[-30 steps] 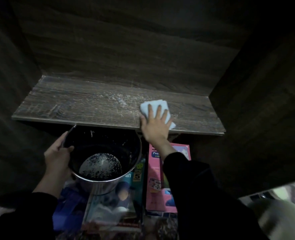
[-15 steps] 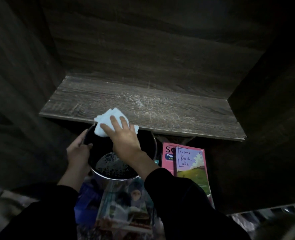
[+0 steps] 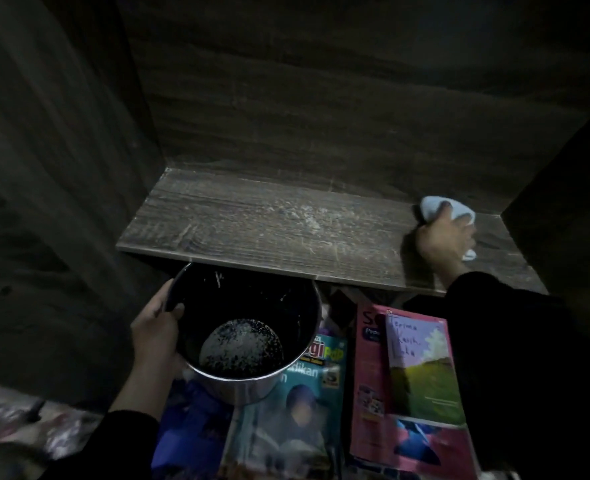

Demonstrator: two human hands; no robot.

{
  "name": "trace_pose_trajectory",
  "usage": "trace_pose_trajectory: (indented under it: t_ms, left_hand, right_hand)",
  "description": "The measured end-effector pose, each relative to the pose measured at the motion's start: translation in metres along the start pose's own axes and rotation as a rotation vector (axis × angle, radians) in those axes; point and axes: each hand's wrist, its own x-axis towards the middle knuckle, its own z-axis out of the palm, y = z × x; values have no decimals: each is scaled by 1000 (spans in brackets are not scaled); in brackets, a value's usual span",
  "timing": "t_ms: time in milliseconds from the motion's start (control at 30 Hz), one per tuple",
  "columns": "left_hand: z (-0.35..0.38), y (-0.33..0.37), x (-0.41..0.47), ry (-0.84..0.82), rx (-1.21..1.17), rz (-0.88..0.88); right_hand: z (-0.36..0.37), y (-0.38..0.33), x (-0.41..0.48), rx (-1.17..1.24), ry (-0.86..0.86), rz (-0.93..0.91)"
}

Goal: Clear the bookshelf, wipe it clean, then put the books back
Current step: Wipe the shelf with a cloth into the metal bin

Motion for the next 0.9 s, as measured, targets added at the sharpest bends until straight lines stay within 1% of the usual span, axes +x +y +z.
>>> trace_pose_trajectory:
  t_ms: [33,100,167,300,467,533,633,700,800,900]
  left_hand:
    - [-2,2,1,5,-3,-4]
    - [-5,5,2,16,-16,-3]
    - [-8,6,3,41,-42,3]
    - [-14,8,8,91,-61,3]
    - [-27,9,14,125,-93,2]
    - [-29,10,16,141,-109,2]
    - [-30,11,17,175,-124,-3]
    - [-31,12,19,181,-132,0]
    - [-32,9,21,170,-131,0]
    - [-32,9,20,178,-147,-8]
  right_hand:
    - [6,-5,2,-2,1,31]
    - [21,-26,0,-7,-15,4]
    - [39,-60,-9,-34,-112,-48]
    - [63,-134,-42,-77,-172,-11]
    - [69,-193,-85,-83,-245,-132]
    - [75,-204,-101,-73,-255,-242]
    - [83,-211,-120,3,-266,-458]
    - [83,-212,-127,49,-320,-614]
    - [80,-214,-139,54,-366,-845]
    - [77,-206,-151,66,-383,-1027]
